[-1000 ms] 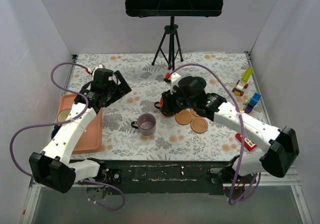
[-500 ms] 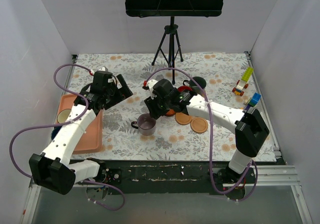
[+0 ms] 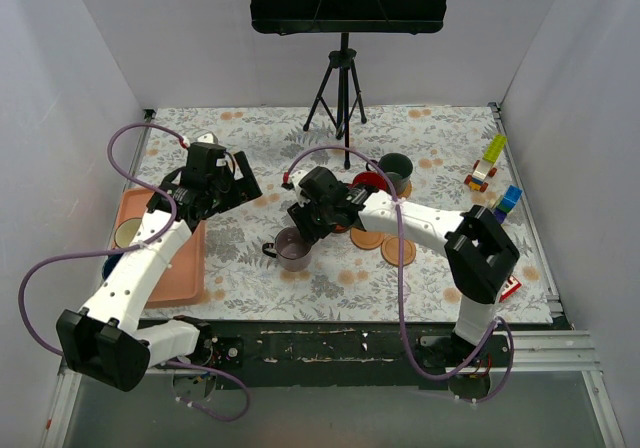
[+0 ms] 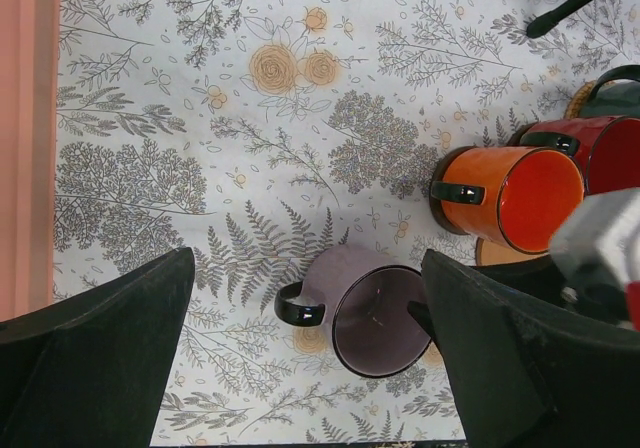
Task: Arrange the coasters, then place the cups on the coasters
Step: Pick up the cup at the center of the board.
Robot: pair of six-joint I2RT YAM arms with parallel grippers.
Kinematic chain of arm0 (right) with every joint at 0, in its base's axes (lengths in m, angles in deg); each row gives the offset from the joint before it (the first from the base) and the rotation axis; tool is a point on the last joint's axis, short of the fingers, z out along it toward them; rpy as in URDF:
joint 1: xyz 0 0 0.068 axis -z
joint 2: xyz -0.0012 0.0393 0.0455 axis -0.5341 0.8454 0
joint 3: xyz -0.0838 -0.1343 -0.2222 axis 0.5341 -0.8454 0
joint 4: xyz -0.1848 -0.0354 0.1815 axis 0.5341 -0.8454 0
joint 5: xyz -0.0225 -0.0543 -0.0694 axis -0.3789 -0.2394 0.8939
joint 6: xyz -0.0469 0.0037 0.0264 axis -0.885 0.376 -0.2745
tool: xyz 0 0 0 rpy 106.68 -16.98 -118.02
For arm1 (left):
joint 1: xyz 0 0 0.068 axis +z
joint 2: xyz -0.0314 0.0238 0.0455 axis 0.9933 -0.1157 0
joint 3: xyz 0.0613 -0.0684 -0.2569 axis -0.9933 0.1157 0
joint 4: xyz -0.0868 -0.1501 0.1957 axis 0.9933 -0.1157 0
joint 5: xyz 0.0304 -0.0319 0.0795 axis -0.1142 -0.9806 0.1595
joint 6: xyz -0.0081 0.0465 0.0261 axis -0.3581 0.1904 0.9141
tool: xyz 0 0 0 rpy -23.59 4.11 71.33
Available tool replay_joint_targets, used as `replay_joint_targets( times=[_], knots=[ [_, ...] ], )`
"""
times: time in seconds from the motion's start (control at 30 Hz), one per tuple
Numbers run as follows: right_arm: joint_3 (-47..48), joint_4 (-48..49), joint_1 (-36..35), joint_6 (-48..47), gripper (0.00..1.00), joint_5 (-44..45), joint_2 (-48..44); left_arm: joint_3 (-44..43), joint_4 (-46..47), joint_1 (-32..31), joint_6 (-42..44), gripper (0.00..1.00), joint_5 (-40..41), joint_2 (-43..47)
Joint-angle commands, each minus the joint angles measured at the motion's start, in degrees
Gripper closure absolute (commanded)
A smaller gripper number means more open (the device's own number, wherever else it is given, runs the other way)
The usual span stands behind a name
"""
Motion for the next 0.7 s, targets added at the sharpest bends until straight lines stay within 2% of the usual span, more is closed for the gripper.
replay_joint_targets(
  times=[0.0, 0.07, 0.23, 0.3, 0.37, 0.57, 0.67],
  knots=[
    [1.7, 1.6, -0.2, -1.9, 0.49, -1.0, 1.8, -0.3, -0.8, -0.3, 0.9, 0.02, 1.6, 3.3],
    [2.0, 1.6, -0.2, -2.2, 0.53, -1.2, 2.6, 0.1, -0.8, -0.3, 0.6, 0.02, 1.1, 3.6],
    [3.7, 1.2, -0.2, -3.2, 0.69, -1.9, 3.5, 0.0, -0.6, -0.3, 0.1, 0.02, 0.7, 3.2],
    [4.5, 0.6, -0.3, -3.2, 0.8, -1.9, 3.7, -0.1, -0.7, -0.3, -0.1, 0.02, 0.8, 3.2],
    [5.5, -0.3, -0.3, -3.2, 0.98, -2.2, 3.8, -0.3, -0.8, -0.3, -0.2, 0.02, 1.3, 3.2],
    [10.3, -2.6, -0.3, 0.1, 0.99, -4.0, 1.3, -1.1, -1.7, -0.3, -0.6, 0.02, 3.9, 3.9],
    [14.7, -6.0, 0.0, 2.4, 0.99, -0.5, -1.7, -1.7, -2.2, -0.4, -0.9, 0.02, 6.0, 4.1]
  ],
)
